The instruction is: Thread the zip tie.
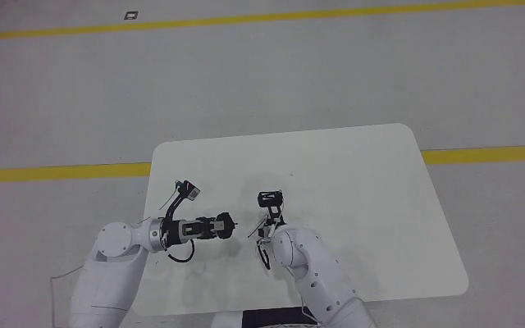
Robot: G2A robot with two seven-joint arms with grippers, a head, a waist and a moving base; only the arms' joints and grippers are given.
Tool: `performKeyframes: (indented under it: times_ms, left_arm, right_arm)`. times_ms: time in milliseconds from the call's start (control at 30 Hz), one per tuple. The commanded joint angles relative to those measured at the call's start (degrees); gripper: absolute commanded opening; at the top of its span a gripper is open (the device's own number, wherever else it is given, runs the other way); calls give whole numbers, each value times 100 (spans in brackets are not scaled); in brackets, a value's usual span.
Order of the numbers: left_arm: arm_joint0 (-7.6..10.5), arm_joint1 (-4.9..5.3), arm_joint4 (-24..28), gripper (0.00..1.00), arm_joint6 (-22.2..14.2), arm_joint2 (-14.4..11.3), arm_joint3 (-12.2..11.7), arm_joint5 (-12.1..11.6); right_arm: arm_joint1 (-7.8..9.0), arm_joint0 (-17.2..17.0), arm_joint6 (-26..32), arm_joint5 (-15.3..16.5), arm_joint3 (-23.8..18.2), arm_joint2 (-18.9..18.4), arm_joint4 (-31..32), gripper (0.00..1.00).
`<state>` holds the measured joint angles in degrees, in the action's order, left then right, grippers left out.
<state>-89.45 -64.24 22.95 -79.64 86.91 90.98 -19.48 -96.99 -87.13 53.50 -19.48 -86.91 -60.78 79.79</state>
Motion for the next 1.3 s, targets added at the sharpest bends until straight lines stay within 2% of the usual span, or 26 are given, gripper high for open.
performKeyframes:
  times_ms: [0,533,767,800,833,867,933,1033,1200,1267]
  left_arm:
    - [0,0,0,0,0,0,0,0]
    - [0,0,0,0,0,0,0,0]
    - [0,0,0,0,0,0,0,0]
    - [0,0,0,0,0,0,0,0]
    - [0,0,0,0,0,0,0,0]
    - [0,0,0,0,0,0,0,0]
    - [0,0,0,0,0,0,0,0]
    - [0,0,0,0,0,0,0,0]
    - [0,0,0,0,0,0,0,0]
    - [0,0,0,0,0,0,0,0]
  right_arm:
    - [3,-7,-9,0,-20,3,-26,0]
    - [84,-219,-124,0,-386,48,-264,0]
    - [143,-377,-114,0,-678,65,-362,0]
    - [154,-408,-99,0,-730,65,-360,10]
    - [162,-432,-81,0,-770,66,-371,27]
    - [171,-452,-58,0,-808,68,-392,37]
    - [191,-501,-37,0,-895,73,-399,90]
    - [219,-569,-8,0,-1017,72,-461,89]
    - [248,-664,-2,0,-1150,44,-518,74]
    - [254,-691,-4,0,-1184,31,-509,65]
